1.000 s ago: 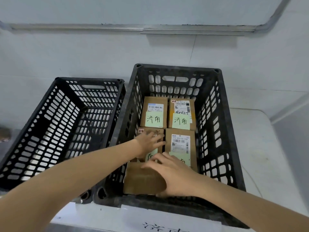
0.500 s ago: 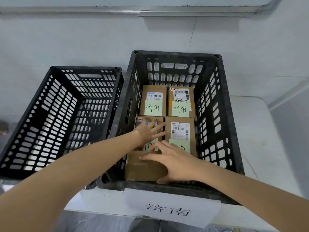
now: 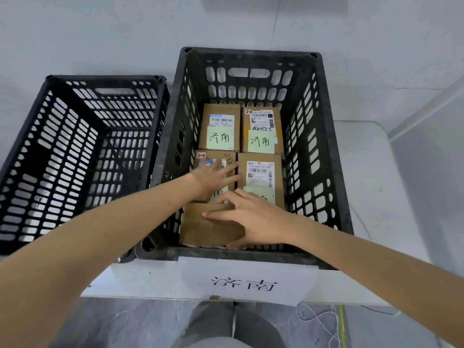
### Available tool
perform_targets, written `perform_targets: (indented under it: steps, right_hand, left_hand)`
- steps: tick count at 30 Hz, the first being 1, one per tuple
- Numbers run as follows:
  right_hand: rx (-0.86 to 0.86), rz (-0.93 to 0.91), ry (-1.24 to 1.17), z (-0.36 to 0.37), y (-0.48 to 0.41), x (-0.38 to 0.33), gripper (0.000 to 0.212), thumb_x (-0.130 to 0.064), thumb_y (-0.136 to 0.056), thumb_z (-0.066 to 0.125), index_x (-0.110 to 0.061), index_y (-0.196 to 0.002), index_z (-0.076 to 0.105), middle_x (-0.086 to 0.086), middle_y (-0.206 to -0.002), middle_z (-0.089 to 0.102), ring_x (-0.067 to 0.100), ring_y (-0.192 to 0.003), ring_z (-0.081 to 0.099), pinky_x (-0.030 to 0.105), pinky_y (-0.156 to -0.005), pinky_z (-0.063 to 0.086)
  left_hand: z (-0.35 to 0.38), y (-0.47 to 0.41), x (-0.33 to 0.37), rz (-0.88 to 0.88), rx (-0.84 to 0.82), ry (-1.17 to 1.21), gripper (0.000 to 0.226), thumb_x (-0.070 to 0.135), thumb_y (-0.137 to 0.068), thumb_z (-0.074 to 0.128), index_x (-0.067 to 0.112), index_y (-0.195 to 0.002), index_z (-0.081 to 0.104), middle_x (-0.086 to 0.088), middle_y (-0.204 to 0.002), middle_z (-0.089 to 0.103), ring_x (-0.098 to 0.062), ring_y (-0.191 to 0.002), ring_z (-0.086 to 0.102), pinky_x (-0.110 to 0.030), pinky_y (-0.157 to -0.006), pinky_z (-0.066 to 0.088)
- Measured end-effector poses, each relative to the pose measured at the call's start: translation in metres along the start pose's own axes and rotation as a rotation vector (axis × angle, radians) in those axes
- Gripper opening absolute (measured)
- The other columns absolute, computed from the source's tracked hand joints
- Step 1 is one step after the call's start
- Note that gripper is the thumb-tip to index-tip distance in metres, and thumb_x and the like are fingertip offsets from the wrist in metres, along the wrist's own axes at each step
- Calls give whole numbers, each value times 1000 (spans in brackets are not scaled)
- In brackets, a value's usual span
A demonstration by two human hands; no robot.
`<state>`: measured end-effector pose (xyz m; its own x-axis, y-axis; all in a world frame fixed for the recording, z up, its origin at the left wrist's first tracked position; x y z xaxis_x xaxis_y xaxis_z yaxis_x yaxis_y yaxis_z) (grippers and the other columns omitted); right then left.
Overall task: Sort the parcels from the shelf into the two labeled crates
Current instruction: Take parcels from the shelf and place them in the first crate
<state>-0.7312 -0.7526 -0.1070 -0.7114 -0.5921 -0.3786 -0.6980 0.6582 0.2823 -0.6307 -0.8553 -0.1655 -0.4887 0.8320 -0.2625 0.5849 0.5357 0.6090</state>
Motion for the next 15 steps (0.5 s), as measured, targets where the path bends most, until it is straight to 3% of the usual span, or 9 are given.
perform_targets:
  steps: [3, 8, 15]
  right_hand:
    - [12, -18, 36, 1, 2, -2, 83, -53, -82, 71, -41, -152, 29, 2, -147, 32, 17, -126, 31, 36, -105, 33]
    - [22, -28, 73, 2, 1, -3, 80, -52, -84, 69, -39, -152, 29, 4, -148, 33, 19, -128, 31, 35, -103, 32]
    - [7, -44, 52, 4, -7, -8, 74, -52, -89, 63, -39, -153, 28, 8, -151, 30, 20, -131, 27, 36, -106, 31]
  left_hand:
    - [1, 3, -4, -11, -65, 107, 118, 12, -82, 71, 35, -150, -23, -4, -157, -29, -41, -147, -4, -66, -107, 30]
    - [-1, 6, -5, 8, -106, 249, 121, -4, -76, 69, 41, -151, -16, -4, -159, -26, -39, -148, -9, -53, -107, 39]
    - [-3, 10, -5, 41, -114, 327, 114, -6, -82, 63, 45, -150, -13, -3, -160, -24, -36, -148, -10, -46, -105, 43]
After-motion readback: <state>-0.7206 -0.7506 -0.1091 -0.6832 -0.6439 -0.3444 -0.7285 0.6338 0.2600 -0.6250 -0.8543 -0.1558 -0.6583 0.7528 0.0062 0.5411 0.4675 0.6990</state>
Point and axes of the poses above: each hand's wrist, its own y-axis away from the middle knuckle, its own z-axis out of the palm, x = y × z, the point moved 4 cm from there along -y, towards the middle knuckle
